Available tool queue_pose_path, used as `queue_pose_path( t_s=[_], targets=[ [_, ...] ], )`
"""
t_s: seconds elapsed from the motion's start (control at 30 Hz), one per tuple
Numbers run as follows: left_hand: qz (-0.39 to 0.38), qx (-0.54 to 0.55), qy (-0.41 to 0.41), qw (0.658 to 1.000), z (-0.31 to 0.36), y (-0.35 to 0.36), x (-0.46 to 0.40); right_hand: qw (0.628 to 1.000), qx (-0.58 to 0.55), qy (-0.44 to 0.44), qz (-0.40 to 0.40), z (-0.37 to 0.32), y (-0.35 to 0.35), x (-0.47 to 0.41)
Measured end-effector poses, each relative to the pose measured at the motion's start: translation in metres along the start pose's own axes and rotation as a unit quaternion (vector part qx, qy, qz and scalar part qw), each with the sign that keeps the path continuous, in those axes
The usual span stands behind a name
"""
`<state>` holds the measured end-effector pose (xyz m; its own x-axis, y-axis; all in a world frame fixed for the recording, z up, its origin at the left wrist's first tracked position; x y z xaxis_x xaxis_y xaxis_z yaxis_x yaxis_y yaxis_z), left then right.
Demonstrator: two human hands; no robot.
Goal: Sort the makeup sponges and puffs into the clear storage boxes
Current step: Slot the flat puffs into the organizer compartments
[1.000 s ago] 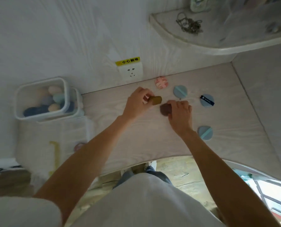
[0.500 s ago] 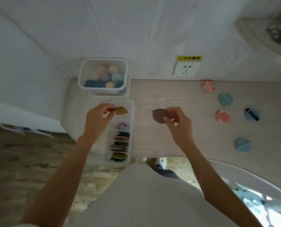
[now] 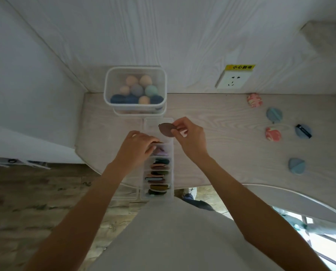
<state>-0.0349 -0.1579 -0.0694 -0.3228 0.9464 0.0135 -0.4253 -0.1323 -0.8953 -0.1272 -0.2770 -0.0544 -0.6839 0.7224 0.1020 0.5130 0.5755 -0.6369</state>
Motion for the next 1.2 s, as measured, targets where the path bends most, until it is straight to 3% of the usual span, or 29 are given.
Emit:
queue_pose_path(
  t_s=[0.13,0.3,0.47,0.57,0.7,0.83,1.0,1.07,1.2],
  targets=[
    [0.066,-0.021,0.016,0.997,0.001,-0.008,0.006,0.994,0.103,-0.035,-0.030,-0.011,0.027,-0.004],
    [0.111,-0.015,0.022,0.993,0.003,-0.014,0.010,0.956,0.261,-0.135,0.010,-0.033,0.042,-0.003],
    [0.103,-0.019,0.010,0.994,0.000,-0.015,0.010,0.921,0.354,-0.137,-0.084,-0.033,0.058,-0.007],
    [0.091,-0.020,-0.003,0.996,0.004,-0.017,0.010,0.927,0.332,-0.129,-0.120,-0.029,0.056,-0.005],
    [0.096,0.000,0.015,0.995,0.024,-0.028,0.007,0.962,0.222,-0.101,-0.121,-0.013,0.040,0.005],
    [0.102,0.045,0.101,0.989,0.075,-0.024,-0.004,0.983,0.152,-0.085,-0.062,0.014,-0.011,0.033],
    [0.052,0.159,0.208,0.964,0.161,0.011,-0.039,0.981,0.173,0.004,0.083,0.096,-0.118,0.083],
    [0.009,0.194,0.206,0.959,0.195,0.038,-0.064,0.973,0.171,0.080,0.131,0.145,-0.167,0.104],
    [-0.092,0.237,0.122,0.959,0.229,0.104,-0.119,0.952,0.153,0.198,0.177,0.230,-0.229,0.131]
  ],
)
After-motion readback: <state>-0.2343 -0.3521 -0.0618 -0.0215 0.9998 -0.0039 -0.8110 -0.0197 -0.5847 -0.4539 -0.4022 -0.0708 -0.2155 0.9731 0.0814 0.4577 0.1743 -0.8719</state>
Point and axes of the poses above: each hand's wrist, its own x-axis away from the middle knuckle, its own y-axis out of the palm, z = x × y, the point moved 10 cm from there along -x, towards the middle knuckle, and after that the axes turned 7 degrees about x, right-handed, at the moved point
